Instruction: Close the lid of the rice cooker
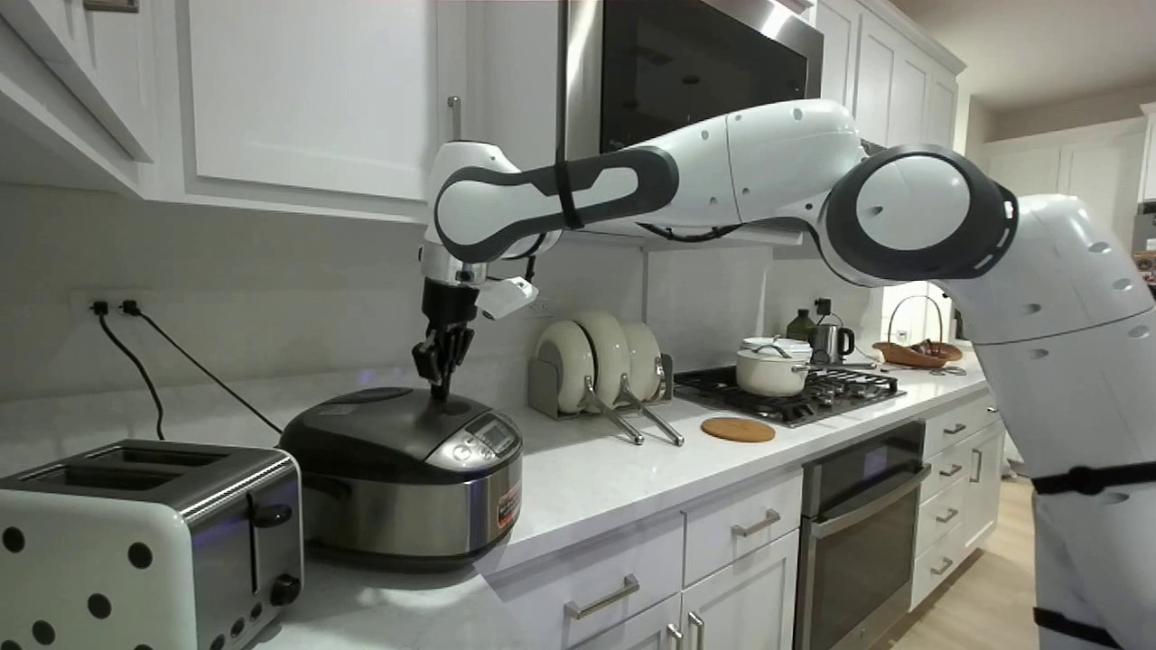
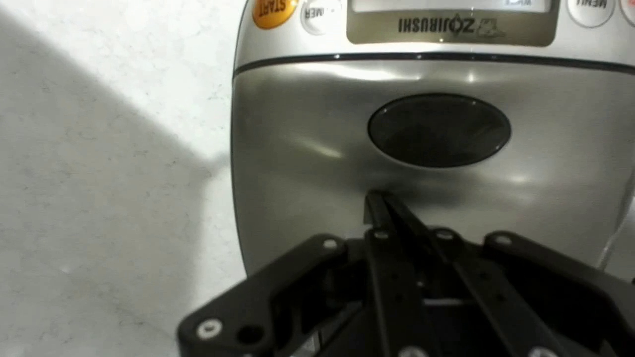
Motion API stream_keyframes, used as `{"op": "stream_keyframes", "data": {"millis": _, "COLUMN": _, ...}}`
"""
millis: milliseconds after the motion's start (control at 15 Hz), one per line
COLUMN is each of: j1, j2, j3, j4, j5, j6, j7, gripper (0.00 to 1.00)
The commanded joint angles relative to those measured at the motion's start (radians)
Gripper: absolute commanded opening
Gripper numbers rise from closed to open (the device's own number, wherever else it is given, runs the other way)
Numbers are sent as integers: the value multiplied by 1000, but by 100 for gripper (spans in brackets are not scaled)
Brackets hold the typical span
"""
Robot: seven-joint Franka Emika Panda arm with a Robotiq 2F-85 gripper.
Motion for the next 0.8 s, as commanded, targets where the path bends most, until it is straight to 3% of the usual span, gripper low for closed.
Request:
{"op": "stream_keyframes", "data": {"millis": 0, "j1": -7, "j2": -75, "j3": 34, "j4": -117, "j5": 78, "j6": -88, "j7": -55, "gripper": 39}}
{"op": "stream_keyframes", "data": {"millis": 133, "j1": 3, "j2": -101, "j3": 50, "j4": -77, "j5": 98, "j6": -133, "j7": -119, "gripper": 55}}
{"op": "stream_keyframes", "data": {"millis": 200, "j1": -26, "j2": -111, "j3": 108, "j4": -46, "j5": 87, "j6": -171, "j7": -138, "gripper": 64}}
{"op": "stream_keyframes", "data": {"millis": 400, "j1": -20, "j2": -146, "j3": 167, "j4": 29, "j5": 82, "j6": -244, "j7": -189, "gripper": 86}}
{"op": "stream_keyframes", "data": {"millis": 533, "j1": 1, "j2": -181, "j3": 174, "j4": 73, "j5": 84, "j6": -285, "j7": -222, "gripper": 99}}
{"op": "stream_keyframes", "data": {"millis": 733, "j1": 0, "j2": -234, "j3": 187, "j4": 115, "j5": 77, "j6": -350, "j7": -257, "gripper": 100}}
